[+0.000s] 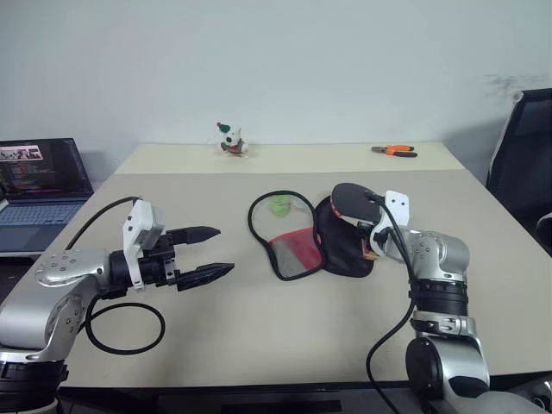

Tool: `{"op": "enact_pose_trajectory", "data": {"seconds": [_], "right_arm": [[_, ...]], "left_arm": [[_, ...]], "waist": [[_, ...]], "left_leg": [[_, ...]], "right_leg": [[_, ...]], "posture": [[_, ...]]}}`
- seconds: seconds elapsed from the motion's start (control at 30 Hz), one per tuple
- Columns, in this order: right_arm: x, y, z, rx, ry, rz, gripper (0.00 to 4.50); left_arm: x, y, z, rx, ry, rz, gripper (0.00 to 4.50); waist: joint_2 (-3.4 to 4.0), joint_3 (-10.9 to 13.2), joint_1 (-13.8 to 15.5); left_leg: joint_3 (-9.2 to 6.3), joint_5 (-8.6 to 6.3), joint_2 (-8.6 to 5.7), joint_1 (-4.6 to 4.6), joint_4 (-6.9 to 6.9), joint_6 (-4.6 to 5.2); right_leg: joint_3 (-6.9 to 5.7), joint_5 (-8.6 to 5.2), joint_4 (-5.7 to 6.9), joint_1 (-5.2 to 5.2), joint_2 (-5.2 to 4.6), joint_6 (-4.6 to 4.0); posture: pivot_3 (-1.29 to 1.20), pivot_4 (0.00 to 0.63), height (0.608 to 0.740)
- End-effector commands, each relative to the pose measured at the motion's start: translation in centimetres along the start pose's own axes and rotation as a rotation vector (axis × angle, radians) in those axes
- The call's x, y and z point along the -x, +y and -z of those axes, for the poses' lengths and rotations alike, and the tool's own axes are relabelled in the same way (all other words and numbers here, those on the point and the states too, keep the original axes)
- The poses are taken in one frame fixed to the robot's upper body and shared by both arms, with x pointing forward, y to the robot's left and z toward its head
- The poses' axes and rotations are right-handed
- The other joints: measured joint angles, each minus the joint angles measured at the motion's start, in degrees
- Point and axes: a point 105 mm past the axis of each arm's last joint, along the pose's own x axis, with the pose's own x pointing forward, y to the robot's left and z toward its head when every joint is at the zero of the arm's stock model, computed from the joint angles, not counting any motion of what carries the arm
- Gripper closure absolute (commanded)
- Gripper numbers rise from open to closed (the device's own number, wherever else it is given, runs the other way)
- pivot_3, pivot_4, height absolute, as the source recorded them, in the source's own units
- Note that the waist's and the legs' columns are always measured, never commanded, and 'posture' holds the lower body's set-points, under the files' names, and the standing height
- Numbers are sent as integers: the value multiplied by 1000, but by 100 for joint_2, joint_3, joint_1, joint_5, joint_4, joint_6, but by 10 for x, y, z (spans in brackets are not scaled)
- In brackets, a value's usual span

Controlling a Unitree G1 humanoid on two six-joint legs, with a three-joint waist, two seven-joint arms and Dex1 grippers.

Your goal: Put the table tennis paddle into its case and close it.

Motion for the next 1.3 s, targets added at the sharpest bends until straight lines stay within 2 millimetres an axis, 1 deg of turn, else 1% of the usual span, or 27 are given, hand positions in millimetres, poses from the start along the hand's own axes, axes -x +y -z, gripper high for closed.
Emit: {"op": "enact_pose_trajectory", "data": {"seconds": [0.03, 0.1, 0.17, 0.23, 0.37, 0.53, 0.7, 0.77, 0.87, 1.03, 1.1, 1.2, 1.27, 1.3], "right_arm": [[11, 9, -6, -8, -63, -11, 3403], [8, 7, 1, -8, -50, 5, 3403], [5, 4, 4, -7, -47, 18, 3403], [4, 3, 5, -7, -49, 23, 3403], [-5, 0, 6, -5, -58, 49, 3403], [-10, 3, 7, 5, -62, 48, 3403], [-14, 0, 10, 15, -57, 72, 3403], [-15, 0, 9, 10, -70, 76, 2671], [-16, 3, 8, 17, -81, 66, 1794], [-9, 13, 4, 61, -109, 14, 57], [3, 22, -6, 137, -157, -56, 19], [25, 38, -12, 283, -180, -230, 19], [37, 39, -11, 341, -154, -323, 19], [42, 37, -13, 346, -158, -363, 19]], "left_arm": [[0, 2, -10, -50, -17, -2, 0], [0, 2, -10, -49, -18, -1, 0], [0, 2, -10, -48, -17, -1, 0], [0, 2, -10, -48, -16, -2, 0], [0, 3, -10, -52, -15, -7, 0], [0, 2, -10, -53, -14, -10, 0], [1, 2, -9, -51, -13, -14, 0], [1, 2, -9, -50, -13, -15, 0], [1, 2, -9, -49, -13, -16, 0], [2, 2, -8, -50, -14, -25, 0], [3, 4, -8, -52, -14, -44, 0], [6, 9, -8, -53, -18, -90, 0], [8, 16, -7, -61, -24, -146, 0], [10, 19, -7, -50, -34, -168, 0]], "waist": [[0, 0, -3], [0, 0, -4], [0, 0, -6], [0, 0, -15], [0, 0, -24], [-2, -1, -26], [-2, -1, -26], [-3, -2, -26], [-3, -2, -28], [-3, -2, -33], [-3, -2, -29], [-2, -2, -21], [-3, -2, -20], [-4, -3, -22]], "left_leg": [[-1, 0, 0, 0, 0, 0], [-3, 0, 2, 1, -1, 0], [-5, 0, 2, 1, -1, 0], [-4, 0, 1, 1, 0, 0], [-4, 0, 2, 4, 0, 0], [-4, 0, 2, 4, 2, 0], [-4, 0, 3, 6, 3, 0], [-4, 0, 3, 6, 3, 0], [-4, 0, 2, 5, 3, 0], [-4, 0, 4, 6, 2, 0], [-4, 0, 4, 5, 3, 0], [-5, 0, 2, 2, 3, 1], [-7, 0, 2, 3, 3, 2], [-9, -1, 2, 4, 4, 2]], "right_leg": [[-1, 0, 0, 0, 1, 0], [-2, 0, 1, 0, 5, 0], [-2, 0, 2, 0, 6, 0], [-1, 0, 3, 0, 6, 0], [-1, 0, 3, 0, 8, 0], [0, 0, 4, 2, 8, 0], [0, 0, 6, 3, 9, -1], [0, 0, 7, 3, 8, -1], [1, 0, 6, 3, 8, -1], [1, 0, 6, 3, 9, -1], [1, 0, 6, 3, 9, -1], [1, 0, 3, 2, 8, 0], [0, 0, 3, 3, 8, 0], [-2, 0, 3, 4, 9, 0]], "posture": [[0, 150, 740], [0, 150, 740], [0, 150, 740], [0, 150, 740], [0, 150, 740], [0, 150, 740], [0, 150, 740], [0, 150, 740], [0, 150, 740], [0, 150, 740], [0, 150, 740], [0, 150, 740], [0, 150, 740], [0, 150, 740]]}}
